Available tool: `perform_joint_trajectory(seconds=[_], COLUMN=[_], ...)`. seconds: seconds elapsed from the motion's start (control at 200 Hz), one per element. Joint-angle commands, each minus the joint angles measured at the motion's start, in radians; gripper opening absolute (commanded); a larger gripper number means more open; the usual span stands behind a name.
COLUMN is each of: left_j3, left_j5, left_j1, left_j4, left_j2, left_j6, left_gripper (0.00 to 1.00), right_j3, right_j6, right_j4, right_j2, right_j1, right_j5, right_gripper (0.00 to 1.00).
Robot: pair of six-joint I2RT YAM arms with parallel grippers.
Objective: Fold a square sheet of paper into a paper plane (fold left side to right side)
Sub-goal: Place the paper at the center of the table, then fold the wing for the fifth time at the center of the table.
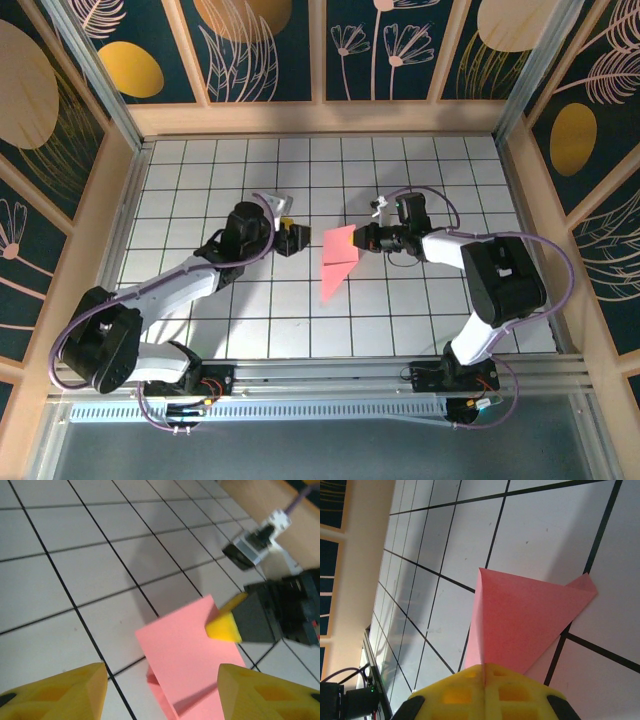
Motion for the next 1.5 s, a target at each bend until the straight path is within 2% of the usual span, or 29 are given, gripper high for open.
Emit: perform_joint_trajectory(seconds=[0.0, 0.175, 0.345, 0.596, 0.741, 1.126, 1.496], left_j3=[0.000, 0.054, 0.155, 0.340, 0.404, 0.499, 0.512], left_j5=[-0.127, -0.263, -0.430, -0.534, -0.591, -0.683, -0.733], left_j1=[-0.066, -0.216, -0.371, -0.492, -0.510, -0.511, -0.511], left_j4=[-0.134, -0.233, -0.361, -0.475, -0.530, -0.574, -0.576], left_j2=[-0.022, -0.005, 0.108, 0.343, 0.454, 0.588, 0.622], left_j6=[0.040, 0.023, -0.021, -0.056, -0.037, -0.028, -0.041], left_gripper=[0.59, 0.59, 0.59, 0.61, 0.62, 0.62, 0.56], right_j3=[0.051, 0.076, 0.092, 0.120, 0.128, 0.125, 0.121], right_j6=[0.039, 0.080, 0.115, 0.128, 0.123, 0.123, 0.126], right_j4=[-0.083, -0.129, -0.164, -0.196, -0.211, -0.207, -0.204], right_j2=[0.030, 0.035, 0.049, 0.063, 0.070, 0.087, 0.099], right_j1=[-0.001, 0.000, 0.001, 0.002, 0.002, 0.003, 0.002], right_j5=[0.015, 0.044, 0.062, 0.079, 0.091, 0.080, 0.083], right_gripper=[0.00, 0.00, 0.00, 0.00, 0.00, 0.00, 0.00])
